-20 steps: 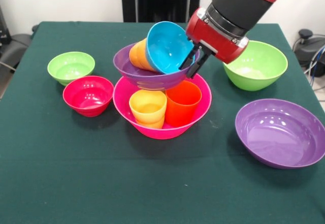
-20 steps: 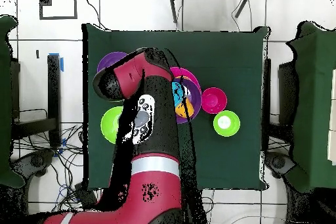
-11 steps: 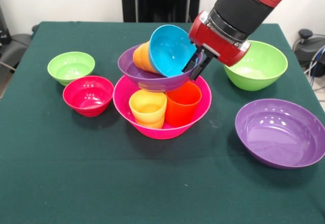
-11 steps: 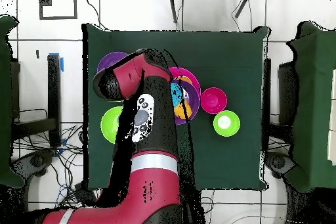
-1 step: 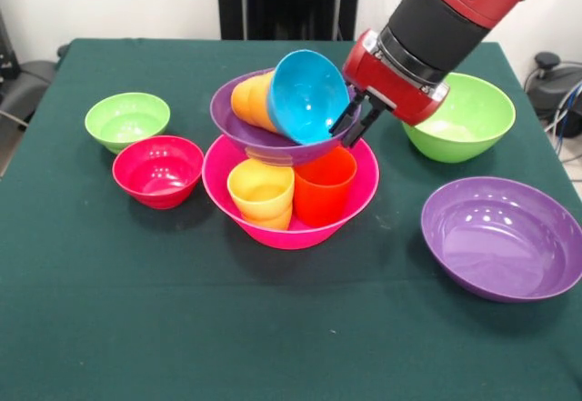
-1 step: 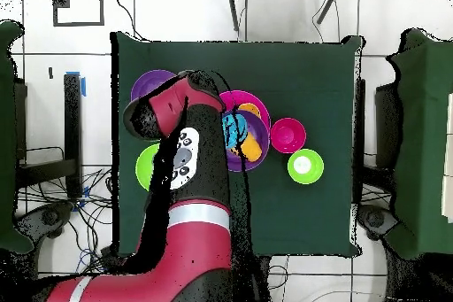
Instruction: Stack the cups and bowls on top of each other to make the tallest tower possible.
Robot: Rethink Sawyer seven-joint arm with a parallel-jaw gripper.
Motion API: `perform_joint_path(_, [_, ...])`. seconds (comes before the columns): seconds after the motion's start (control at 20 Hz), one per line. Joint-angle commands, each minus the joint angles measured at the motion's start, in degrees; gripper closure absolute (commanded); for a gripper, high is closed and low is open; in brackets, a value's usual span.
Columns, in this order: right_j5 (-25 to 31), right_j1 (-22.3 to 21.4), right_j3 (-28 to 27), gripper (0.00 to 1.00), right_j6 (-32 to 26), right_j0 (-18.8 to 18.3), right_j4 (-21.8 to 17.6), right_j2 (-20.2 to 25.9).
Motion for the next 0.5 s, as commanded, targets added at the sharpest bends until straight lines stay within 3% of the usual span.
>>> perform_joint_path(0.05, [0.8, 1.2, -0.2, 1.00, -1.6, 1.4, 0.2, 2.6])
perform_joint_path(0.5, [-1.1, 3.2, -2.9, 1.00, -2.3, 0.0, 0.8, 3.8])
